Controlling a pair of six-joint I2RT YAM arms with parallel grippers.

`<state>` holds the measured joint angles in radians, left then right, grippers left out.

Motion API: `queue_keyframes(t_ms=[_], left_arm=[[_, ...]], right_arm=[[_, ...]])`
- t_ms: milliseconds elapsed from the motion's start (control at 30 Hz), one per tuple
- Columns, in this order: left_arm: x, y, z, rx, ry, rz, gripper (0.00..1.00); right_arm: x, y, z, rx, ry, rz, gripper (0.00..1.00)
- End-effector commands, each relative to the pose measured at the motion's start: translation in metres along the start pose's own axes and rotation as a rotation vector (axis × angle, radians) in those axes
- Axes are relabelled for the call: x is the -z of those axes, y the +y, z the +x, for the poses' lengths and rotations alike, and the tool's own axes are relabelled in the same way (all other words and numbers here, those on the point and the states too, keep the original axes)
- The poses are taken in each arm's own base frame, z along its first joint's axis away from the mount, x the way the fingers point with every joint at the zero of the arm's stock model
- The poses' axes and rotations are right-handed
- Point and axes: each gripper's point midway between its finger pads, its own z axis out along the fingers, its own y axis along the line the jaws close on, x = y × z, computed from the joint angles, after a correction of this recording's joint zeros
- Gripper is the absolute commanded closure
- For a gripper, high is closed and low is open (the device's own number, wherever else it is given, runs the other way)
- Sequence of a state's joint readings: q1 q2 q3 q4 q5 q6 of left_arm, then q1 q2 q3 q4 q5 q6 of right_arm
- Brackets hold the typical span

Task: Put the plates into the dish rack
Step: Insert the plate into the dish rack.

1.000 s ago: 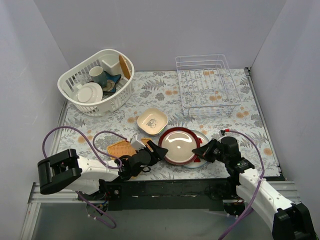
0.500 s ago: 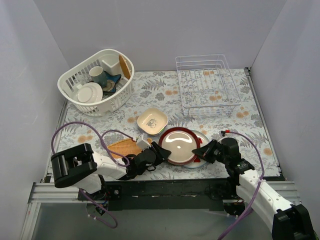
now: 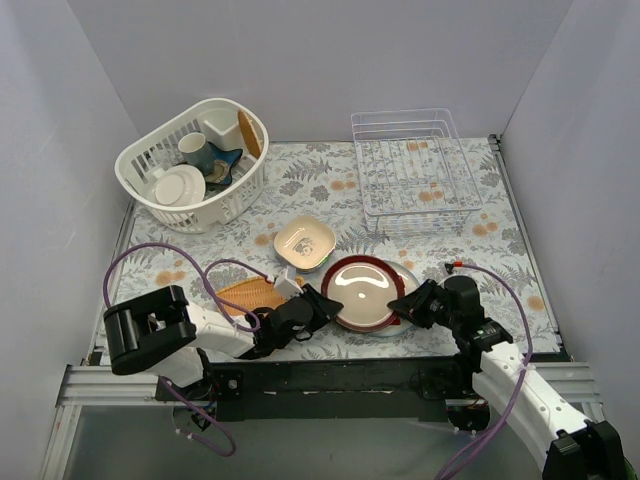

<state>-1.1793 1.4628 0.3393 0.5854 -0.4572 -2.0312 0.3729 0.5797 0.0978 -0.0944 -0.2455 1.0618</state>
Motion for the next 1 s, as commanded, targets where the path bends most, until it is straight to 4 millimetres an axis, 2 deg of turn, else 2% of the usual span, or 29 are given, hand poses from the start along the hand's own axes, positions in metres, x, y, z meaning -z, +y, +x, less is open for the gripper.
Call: queue_keyframes(t_ms=[0,100,200,367,500,600,667,700,733,767,833,867,967], left_arm=[[0.007,-0.071,-0.015,0.446,0.002,0.119,1.0],[0.011,-0.088,-0.019,0.428,0.007,0.156,1.0],[0.016,-0.103,-0.023,0.421,0.009,0.188,1.0],[0.025,-0.116,-0.03,0.409,0.004,0.222,1.0],[0.036,-0.127,-0.043,0.384,-0.015,0.248,1.0],[0.048,-0.14,-0.058,0.327,-0.031,0.274,1.0],[0.059,-0.147,-0.077,0.305,-0.059,0.293,1.0],[0.063,-0.15,-0.079,0.26,-0.041,0.314,1.0],[0.073,-0.156,-0.089,0.257,-0.045,0.342,1.0],[0.074,-0.154,-0.103,0.249,-0.071,0.349,1.0],[0.082,-0.158,-0.108,0.183,-0.038,0.39,1.0],[0.088,-0.162,-0.121,0.174,-0.059,0.411,1.0],[0.097,-0.165,-0.133,0.095,-0.066,0.433,1.0]], right_arm=[[0.014,-0.009,-0.007,0.131,-0.015,0.11,0.7],[0.024,0.006,-0.021,0.173,-0.063,0.11,0.59],[0.031,0.017,-0.03,0.204,-0.09,0.109,0.55],[0.041,0.04,-0.041,0.227,-0.139,0.062,0.5],[0.054,0.076,-0.053,0.267,-0.183,-0.035,0.47],[0.057,0.097,-0.058,0.305,-0.19,-0.093,0.47],[0.057,0.11,-0.063,0.326,-0.195,-0.121,0.47],[0.056,0.112,-0.065,0.347,-0.195,-0.124,0.47],[0.054,0.116,-0.067,0.353,-0.19,-0.124,0.47],[0.053,0.123,-0.069,0.37,-0.192,-0.145,0.47],[0.05,0.128,-0.071,0.396,-0.188,-0.156,0.47],[0.051,0.139,-0.074,0.415,-0.195,-0.19,0.47],[0.051,0.154,-0.078,0.451,-0.191,-0.221,0.45]])
